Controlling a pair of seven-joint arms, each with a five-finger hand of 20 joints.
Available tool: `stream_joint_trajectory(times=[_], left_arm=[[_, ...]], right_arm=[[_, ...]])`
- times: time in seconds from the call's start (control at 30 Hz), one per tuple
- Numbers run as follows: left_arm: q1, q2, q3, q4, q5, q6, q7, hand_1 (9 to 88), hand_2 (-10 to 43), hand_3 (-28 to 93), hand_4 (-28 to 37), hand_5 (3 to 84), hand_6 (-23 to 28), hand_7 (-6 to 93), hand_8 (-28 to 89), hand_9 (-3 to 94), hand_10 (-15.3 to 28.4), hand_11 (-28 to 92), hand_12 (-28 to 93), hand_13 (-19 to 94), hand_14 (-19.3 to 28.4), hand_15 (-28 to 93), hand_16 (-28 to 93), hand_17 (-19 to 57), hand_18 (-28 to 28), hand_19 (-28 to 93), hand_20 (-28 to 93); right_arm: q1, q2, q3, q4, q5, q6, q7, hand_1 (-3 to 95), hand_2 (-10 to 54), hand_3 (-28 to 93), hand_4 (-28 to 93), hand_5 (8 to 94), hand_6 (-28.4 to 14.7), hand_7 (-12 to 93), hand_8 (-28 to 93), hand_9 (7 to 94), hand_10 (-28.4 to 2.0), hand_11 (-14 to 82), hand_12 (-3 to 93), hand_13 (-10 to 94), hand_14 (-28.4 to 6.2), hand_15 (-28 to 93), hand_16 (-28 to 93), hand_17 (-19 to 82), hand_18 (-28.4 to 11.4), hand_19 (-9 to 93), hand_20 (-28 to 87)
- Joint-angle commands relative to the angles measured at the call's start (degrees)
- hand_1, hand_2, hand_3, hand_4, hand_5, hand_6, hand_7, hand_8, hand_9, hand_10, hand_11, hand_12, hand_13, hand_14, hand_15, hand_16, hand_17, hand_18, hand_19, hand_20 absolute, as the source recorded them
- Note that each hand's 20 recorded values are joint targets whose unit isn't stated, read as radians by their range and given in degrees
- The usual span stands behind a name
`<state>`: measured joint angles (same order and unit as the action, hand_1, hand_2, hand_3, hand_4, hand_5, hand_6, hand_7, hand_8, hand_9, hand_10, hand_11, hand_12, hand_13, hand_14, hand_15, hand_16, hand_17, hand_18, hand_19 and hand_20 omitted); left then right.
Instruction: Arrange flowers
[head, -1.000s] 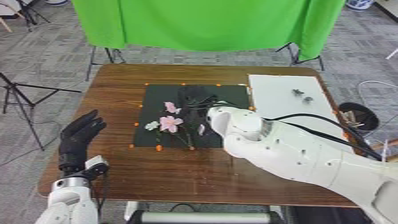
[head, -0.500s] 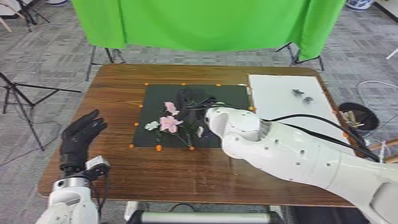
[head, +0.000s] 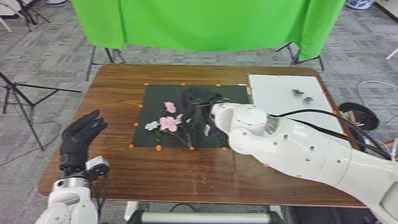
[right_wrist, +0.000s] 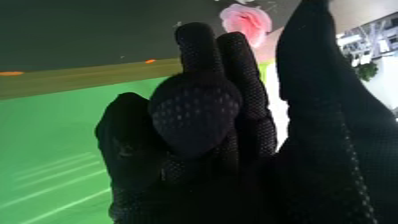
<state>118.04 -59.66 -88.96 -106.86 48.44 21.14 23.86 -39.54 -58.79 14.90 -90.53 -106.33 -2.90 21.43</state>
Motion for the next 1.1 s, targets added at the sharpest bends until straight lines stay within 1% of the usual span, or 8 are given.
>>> stream_joint_trajectory(times=[0.03, 0.2, 0.3, 0.5, 0.63, 0.7, 0.93, 1.1], left_arm=[[0.4, 0.06, -0.22, -0.15, 0.03, -0.22, -0.09, 40.1, -6.9, 69, -8.2, 53.6, -1.7, 19.8, -9, 48.5, 13.3, 25, 13, 40, 17.4, 31, -2, 9.8, 14.8, 23, 21], [0.6, 0.02, -0.19, -0.28, 0.02, -0.03, -0.15, 39.9, -7.2, 69, -8.6, 53.3, -2.0, 20.3, -10, 48.5, 13.0, 25, 13, 41, 16.9, 30, -2, 9.9, 14.8, 23, 21], [1.0, 0.16, -0.34, -0.35, 0.01, -0.03, -0.11, 39.9, -7.3, 70, -8.9, 53.2, -2.2, 20.8, -10, 48.5, 12.8, 25, 13, 41, 16.7, 30, -2, 10.0, 14.7, 23, 21], [2.0, -0.05, -0.82, -0.93, -0.11, 0.49, 0.0, 40.0, -7.3, 70, -9.4, 53.0, -2.5, 21.6, -10, 48.6, 12.6, 25, 13, 41, 16.3, 30, -2, 10.2, 14.6, 22, 21], [2.4, 0.03, -0.92, -1.17, -0.29, 0.83, 0.3, 40.0, -7.3, 70, -9.6, 53.0, -2.7, 22.3, -11, 48.6, 12.4, 26, 13, 41, 16.3, 29, -2, 10.3, 14.6, 22, 21], [2.5, -0.02, -1.14, -1.27, -0.15, 0.94, 0.18, 40.0, -7.3, 71, -9.6, 53.0, -2.7, 22.5, -11, 48.6, 12.4, 25, 12, 41, 16.2, 29, -2, 10.3, 14.6, 22, 21], [2.2, -0.23, -0.86, -1.17, 0.0, 0.72, -0.1, 40.1, -7.3, 71, -9.6, 53.0, -2.8, 22.7, -11, 48.6, 12.4, 26, 12, 41, 16.2, 29, -2, 10.4, 14.5, 22, 21], [2.3, -0.17, -0.83, -1.27, 0.08, 0.76, -0.17, 40.1, -7.3, 71, -9.7, 53.1, -2.7, 22.8, -11, 48.6, 12.4, 26, 12, 41, 16.1, 29, -2, 10.4, 14.6, 22, 21]], right_arm=[[2.6, 3.1, 3.2, -1.4, -0.1, 2.8, 0.1, 47.0, -9.5, 65, -17, 61.8, 3.3, 17, -2, 72.3, -12.1, 12.7, 16.4, 92, -2.4, 57, 30, 63, -13.3, 93, 53], [3.2, 6.9, 7.1, -1.8, -0.3, 5.3, 1.9, 44.5, -9.5, 67, -17, 61.8, 3.2, 17, -5, 72.1, -12.1, 12.6, 16.5, 92, -2.5, 57, 30, 63, -13.5, 93, 53], [2.4, 9.5, 11.4, -2.1, 0.2, -2.3, 5.6, 36.1, -9.5, 68, -15, 57.6, 0.8, 14, -9, 67.6, -14.6, 9.4, 15.6, 90, -3.7, 55, 29, 61, -14.0, 93, 50], [-0.6, 14.6, 17.0, 0.1, -0.8, -5.8, 10.5, 24.6, -9.5, 62, -15, 48.2, -3.9, 6, -5, 52.4, -20.0, 6.0, 11.9, 87, -6.4, 51, 28, 56, -15.7, 93, 43], [-2.1, 18.1, 19.5, 1.1, 1.9, -12.8, 12.9, 17.5, -9.5, 57, -16, 39.6, -6.7, 0, -4, 39.9, -24.1, 3.0, 7.7, 84, -9.6, 48, 27, 55, -16.3, 89, 38], [-3.7, 19.5, 20.9, 1.2, 2.3, -14.7, 13.7, 15.6, -9.5, 56, -16, 36.4, -7.2, -1, -3, 36.9, -25.4, 2.2, 6.5, 84, -10.3, 46, 26, 56, -16.1, 88, 36], [-9.3, 22.1, 25.8, 2.0, 3.1, -18.0, 17.0, 12.0, -9.5, 54, -19, 30.2, -8.3, -2, -3, 33.0, -27.2, 1.1, 5.0, 83, -11.8, 44, 26, 56, -15.9, 85, 32], [-12.3, 23.0, 28.1, 3.0, 2.9, -16.7, 18.0, 11.3, -9.5, 54, -19, 29.9, -9.6, -3, -4, 34.3, -27.5, 1.7, 4.6, 84, -11.7, 44, 25, 58, -15.0, 84, 30]])
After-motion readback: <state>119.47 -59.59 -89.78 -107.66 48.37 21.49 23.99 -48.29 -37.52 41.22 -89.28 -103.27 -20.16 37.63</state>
